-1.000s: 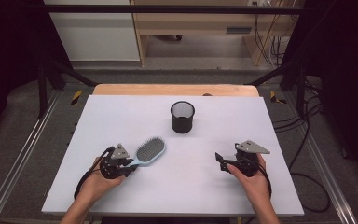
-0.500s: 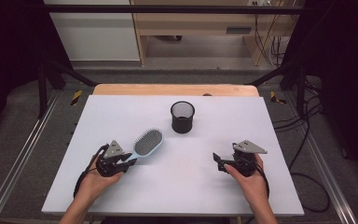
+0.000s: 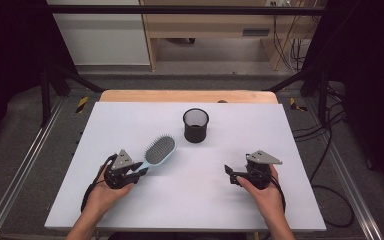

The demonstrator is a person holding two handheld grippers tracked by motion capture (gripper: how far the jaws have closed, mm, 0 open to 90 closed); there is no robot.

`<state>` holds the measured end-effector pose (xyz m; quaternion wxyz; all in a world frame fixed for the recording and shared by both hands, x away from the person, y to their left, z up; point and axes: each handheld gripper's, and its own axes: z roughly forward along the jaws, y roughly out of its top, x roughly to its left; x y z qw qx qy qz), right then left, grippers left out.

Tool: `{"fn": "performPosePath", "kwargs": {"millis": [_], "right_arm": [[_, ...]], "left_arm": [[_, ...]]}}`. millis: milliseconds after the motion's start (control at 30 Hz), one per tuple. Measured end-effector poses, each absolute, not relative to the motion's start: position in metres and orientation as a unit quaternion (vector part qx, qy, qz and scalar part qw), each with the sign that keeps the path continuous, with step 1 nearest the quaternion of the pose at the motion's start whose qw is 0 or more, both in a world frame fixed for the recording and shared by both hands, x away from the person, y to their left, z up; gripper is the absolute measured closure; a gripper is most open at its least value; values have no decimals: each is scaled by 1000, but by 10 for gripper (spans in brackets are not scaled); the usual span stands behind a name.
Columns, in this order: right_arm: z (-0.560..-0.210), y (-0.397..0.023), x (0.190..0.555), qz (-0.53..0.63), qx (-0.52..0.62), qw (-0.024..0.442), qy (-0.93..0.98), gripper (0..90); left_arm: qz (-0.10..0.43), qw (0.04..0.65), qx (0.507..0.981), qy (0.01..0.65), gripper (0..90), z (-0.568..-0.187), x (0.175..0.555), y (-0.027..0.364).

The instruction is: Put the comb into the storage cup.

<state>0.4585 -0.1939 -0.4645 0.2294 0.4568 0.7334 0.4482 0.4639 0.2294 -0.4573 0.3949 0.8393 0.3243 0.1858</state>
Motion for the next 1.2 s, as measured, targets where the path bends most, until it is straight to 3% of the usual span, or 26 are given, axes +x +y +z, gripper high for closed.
{"fn": "performPosePath", "kwargs": {"millis": [467, 733, 1200], "right_arm": [[-461, -176, 454, 478, 440, 201, 733, 57], [-457, -162, 450, 521, 439, 158, 715, 56], [-439, -98, 450, 578, 405, 84, 704, 48]], "left_arm": [[217, 434, 818, 309, 690, -447, 456, 215], [224, 463, 800, 310, 690, -443, 452, 209], [233, 487, 790, 292, 690, -438, 442, 199]]}}
